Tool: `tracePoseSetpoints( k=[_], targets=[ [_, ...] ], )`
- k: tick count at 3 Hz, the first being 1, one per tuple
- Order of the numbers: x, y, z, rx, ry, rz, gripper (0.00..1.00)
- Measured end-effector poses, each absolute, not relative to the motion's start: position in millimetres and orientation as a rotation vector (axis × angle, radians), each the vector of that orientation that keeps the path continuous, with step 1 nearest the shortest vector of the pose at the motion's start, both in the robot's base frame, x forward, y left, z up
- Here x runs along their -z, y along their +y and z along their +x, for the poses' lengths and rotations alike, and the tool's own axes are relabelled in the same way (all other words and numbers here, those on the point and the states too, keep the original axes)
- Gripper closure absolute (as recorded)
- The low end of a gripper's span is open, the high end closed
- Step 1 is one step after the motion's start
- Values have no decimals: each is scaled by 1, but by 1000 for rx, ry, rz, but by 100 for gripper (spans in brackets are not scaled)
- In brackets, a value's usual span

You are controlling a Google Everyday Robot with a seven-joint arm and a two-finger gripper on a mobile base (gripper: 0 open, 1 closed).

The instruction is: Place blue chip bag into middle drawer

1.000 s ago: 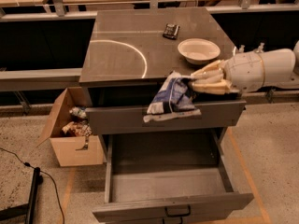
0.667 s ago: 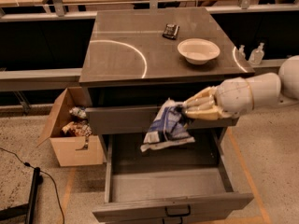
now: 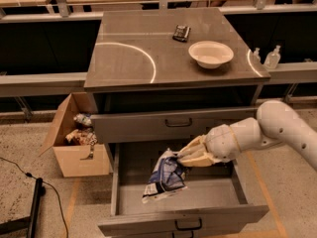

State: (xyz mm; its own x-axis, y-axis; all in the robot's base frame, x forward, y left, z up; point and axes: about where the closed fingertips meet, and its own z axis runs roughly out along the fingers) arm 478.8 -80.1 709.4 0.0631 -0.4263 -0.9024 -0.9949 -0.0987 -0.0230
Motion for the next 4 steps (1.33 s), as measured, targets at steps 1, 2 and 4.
tracePoseSetpoints(
  k=[1, 2, 4],
  targets=[
    [-663, -87, 494, -991, 1546, -1622, 100],
    [-629, -110, 522, -906, 1666, -1593, 100],
    [-587, -131, 557, -625, 1773, -1581, 100]
  ],
)
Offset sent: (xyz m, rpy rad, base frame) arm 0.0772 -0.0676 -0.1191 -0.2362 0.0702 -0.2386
